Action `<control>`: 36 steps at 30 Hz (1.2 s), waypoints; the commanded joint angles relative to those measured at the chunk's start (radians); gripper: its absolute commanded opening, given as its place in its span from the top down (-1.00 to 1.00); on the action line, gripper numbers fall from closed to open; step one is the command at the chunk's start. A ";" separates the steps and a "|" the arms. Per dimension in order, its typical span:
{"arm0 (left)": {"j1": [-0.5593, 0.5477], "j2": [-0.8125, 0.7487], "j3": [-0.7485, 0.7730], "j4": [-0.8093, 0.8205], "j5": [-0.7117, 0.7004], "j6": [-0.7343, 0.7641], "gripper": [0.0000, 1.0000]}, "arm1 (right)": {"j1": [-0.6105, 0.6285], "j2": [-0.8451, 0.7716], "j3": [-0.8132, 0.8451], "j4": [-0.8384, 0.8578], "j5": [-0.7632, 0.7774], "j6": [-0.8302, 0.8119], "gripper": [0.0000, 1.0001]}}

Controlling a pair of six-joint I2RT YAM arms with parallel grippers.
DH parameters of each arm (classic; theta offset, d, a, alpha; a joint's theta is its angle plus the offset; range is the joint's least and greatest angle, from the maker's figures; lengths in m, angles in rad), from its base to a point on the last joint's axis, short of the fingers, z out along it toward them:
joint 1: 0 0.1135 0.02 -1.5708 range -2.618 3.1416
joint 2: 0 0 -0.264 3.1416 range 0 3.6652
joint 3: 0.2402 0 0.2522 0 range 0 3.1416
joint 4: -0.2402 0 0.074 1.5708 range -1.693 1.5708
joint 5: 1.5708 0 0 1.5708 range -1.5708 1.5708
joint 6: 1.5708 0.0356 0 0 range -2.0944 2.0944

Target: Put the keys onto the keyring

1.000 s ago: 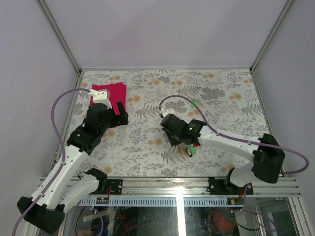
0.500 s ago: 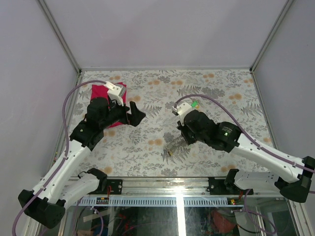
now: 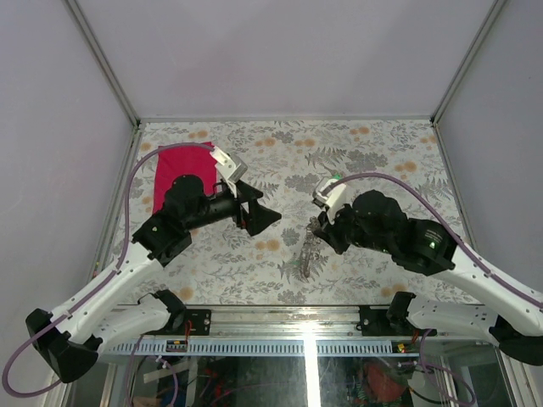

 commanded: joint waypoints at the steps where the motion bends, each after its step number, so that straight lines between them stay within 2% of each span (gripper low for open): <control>1: -0.030 -0.005 0.007 0.136 0.023 -0.002 -0.68 | 0.007 -0.106 -0.061 0.240 -0.086 -0.076 1.00; 7: -0.083 -0.010 -0.006 0.188 0.020 -0.003 -0.49 | 0.006 -0.214 -0.181 0.438 -0.138 -0.091 1.00; 10: -0.116 -0.021 -0.022 0.223 0.001 0.000 -0.46 | 0.007 -0.225 -0.201 0.492 -0.155 -0.068 1.00; 20: -0.165 -0.012 -0.034 0.257 0.052 -0.010 -0.25 | 0.006 -0.232 -0.219 0.550 -0.201 -0.042 1.00; 28: -0.171 -0.017 -0.054 0.271 0.104 -0.038 -0.28 | 0.006 -0.230 -0.207 0.557 -0.174 -0.029 1.00; 36: -0.178 0.022 -0.053 0.271 0.083 -0.058 -0.17 | 0.006 -0.219 -0.219 0.586 -0.195 -0.012 1.00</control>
